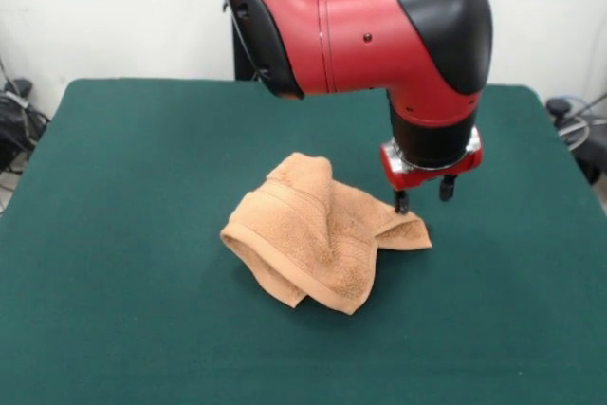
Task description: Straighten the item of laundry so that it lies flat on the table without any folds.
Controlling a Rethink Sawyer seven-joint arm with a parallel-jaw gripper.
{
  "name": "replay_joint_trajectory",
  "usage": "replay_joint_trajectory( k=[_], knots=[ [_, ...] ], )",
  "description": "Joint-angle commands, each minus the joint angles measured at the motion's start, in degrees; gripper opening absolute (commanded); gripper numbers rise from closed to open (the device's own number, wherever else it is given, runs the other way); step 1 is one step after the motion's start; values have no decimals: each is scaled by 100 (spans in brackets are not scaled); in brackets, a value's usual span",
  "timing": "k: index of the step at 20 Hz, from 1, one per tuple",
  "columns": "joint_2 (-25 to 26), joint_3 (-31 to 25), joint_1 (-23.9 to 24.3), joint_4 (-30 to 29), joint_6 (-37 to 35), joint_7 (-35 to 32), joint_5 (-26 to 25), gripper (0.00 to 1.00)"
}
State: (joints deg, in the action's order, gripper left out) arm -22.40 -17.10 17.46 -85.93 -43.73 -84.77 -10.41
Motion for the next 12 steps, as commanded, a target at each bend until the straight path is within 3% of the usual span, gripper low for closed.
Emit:
replay_joint_trajectory(
  k=[1, 12],
  knots=[
    [136, -45, -75, -193, 434, -250, -374, 100],
    [172, -30, -91, -141, 435, -258, -382, 100]
  ],
)
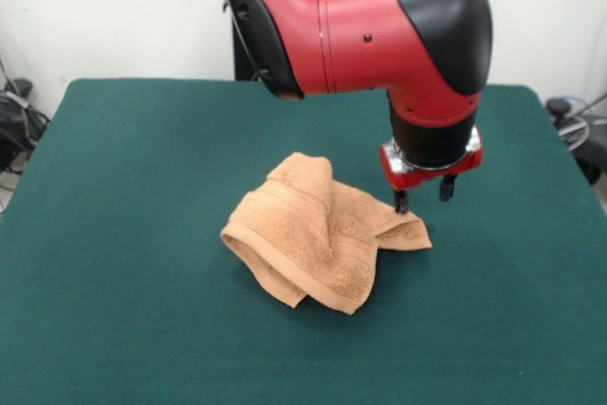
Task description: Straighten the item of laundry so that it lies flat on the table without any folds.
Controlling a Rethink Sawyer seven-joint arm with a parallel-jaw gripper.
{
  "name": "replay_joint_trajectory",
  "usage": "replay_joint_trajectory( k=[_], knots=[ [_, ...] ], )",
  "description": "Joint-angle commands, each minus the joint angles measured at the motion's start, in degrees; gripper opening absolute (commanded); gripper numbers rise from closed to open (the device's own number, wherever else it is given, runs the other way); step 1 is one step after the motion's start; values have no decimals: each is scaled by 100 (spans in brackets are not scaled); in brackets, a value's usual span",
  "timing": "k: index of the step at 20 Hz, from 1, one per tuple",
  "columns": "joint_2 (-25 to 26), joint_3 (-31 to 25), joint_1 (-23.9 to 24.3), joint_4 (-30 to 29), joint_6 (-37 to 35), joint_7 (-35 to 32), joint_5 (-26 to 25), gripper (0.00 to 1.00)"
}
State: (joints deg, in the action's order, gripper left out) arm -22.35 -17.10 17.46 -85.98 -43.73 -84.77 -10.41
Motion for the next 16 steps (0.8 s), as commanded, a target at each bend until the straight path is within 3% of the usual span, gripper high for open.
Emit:
replay_joint_trajectory(
  k=[1, 16],
  knots=[
    [165, -26, -95, -135, 434, -264, -383, 100],
    [225, 9, -115, -200, 595, -355, -403, 100]
  ],
)
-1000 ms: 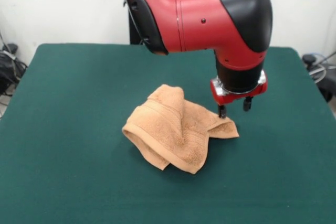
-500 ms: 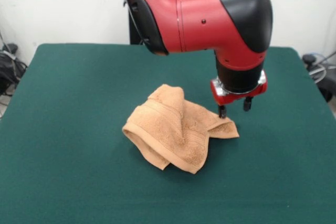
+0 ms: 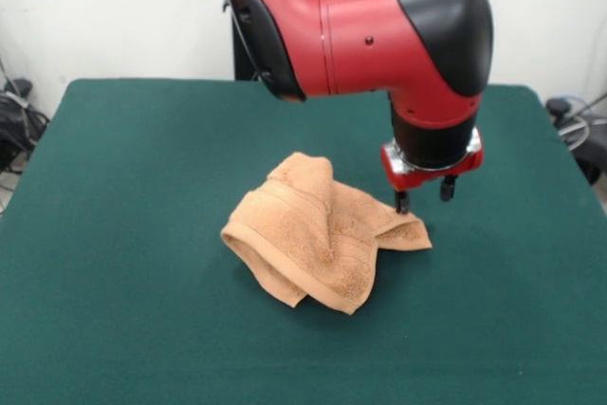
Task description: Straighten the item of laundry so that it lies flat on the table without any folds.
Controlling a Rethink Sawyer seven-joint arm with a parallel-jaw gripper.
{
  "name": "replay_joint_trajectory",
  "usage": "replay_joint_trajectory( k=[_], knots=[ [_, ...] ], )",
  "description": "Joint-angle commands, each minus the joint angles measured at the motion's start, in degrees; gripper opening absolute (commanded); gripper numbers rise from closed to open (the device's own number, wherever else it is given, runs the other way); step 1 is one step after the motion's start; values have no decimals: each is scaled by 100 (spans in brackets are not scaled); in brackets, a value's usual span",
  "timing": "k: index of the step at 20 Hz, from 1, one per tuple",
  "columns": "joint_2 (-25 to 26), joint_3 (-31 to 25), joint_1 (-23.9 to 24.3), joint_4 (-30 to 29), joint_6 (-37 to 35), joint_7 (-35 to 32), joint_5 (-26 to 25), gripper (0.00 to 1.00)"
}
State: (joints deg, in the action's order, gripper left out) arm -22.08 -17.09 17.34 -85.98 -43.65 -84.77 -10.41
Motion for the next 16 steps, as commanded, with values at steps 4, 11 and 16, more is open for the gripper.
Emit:
replay_joint_trajectory(
  k=[4, 11, 16],
  knots=[
    [226, 53, -117, -336, 755, -471, -402, 100],
    [306, 126, -187, -424, 981, -609, -378, 100],
    [361, 170, -227, -471, 1163, -683, -376, 100]
  ],
)
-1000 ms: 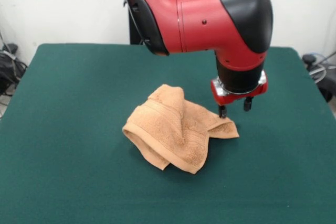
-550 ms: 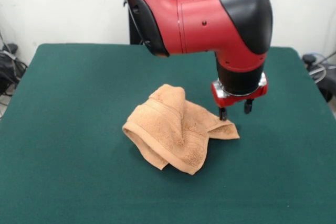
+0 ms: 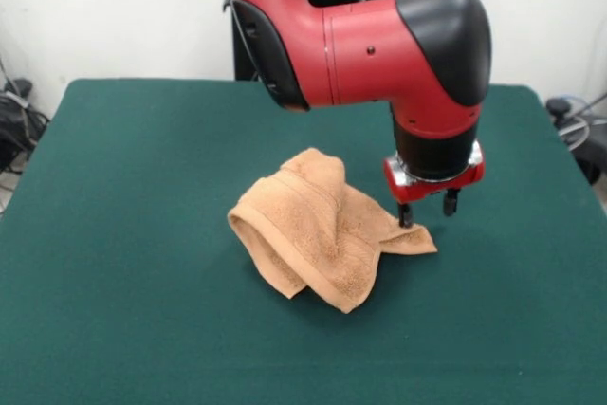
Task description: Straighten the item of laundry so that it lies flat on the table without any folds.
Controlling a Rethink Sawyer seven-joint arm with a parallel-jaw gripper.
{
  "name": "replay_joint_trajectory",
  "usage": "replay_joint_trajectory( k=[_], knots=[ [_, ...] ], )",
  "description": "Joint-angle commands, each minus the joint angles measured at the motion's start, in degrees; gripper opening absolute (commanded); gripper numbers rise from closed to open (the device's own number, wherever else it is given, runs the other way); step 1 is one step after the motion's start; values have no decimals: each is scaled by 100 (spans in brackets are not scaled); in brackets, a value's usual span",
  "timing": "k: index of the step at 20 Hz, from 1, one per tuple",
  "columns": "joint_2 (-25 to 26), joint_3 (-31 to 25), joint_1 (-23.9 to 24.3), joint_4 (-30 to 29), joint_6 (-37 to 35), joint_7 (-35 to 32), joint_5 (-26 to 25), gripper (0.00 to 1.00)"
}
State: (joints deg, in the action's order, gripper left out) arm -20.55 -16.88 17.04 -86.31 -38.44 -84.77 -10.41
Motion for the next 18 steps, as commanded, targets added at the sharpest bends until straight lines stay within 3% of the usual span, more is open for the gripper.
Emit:
replay_joint_trajectory(
  k=[1, 12, 18],
  knots=[
    [205, 151, -198, -445, 653, -682, -373, 100],
    [29, 258, -323, -513, 791, -742, -381, 100],
    [-56, 226, -329, -134, 882, -338, -607, 100]
  ],
)
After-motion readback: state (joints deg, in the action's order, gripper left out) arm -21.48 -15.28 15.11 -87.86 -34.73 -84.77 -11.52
